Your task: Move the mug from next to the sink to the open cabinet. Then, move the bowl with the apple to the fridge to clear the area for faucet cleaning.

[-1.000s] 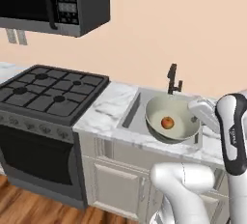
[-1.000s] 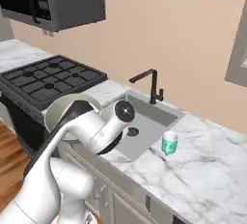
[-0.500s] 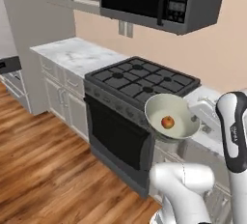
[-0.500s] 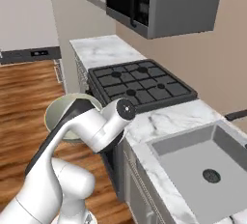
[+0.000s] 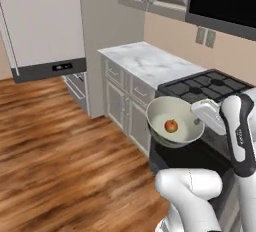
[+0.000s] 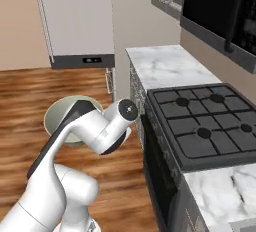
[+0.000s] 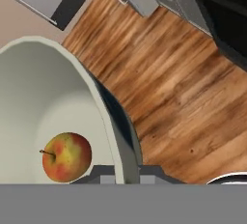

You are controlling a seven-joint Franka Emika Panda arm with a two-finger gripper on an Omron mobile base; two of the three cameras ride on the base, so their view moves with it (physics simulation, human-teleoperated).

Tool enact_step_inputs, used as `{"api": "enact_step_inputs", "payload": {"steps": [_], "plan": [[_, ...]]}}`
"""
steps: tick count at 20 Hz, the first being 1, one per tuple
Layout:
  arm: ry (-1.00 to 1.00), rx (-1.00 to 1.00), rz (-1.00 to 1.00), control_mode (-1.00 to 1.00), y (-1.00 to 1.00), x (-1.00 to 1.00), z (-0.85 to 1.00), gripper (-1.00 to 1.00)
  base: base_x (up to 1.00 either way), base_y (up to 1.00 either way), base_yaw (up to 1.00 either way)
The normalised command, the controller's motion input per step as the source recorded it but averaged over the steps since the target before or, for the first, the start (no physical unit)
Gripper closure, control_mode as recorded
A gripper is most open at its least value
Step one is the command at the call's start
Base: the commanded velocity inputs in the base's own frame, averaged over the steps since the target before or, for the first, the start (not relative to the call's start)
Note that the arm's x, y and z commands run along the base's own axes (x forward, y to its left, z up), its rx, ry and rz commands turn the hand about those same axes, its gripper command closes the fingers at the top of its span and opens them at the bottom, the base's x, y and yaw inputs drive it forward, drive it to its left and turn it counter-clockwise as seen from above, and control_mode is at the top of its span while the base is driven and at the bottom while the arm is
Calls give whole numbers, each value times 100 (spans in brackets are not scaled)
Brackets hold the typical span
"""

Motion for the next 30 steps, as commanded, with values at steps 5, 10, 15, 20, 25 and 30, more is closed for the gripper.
{"api": "enact_step_inputs", "payload": {"steps": [5,10,15,20,25,30], "plan": [[0,0,0,100,0,0,0,100,100,100,14],[0,0,0,100,0,0,0,100,100,100,8],[0,0,0,100,0,0,0,100,100,100,4],[0,0,0,100,0,0,0,100,100,100,1],[0,0,0,100,0,0,0,100,100,100,1],[0,0,0,100,0,0,0,100,100,100,0]]}}
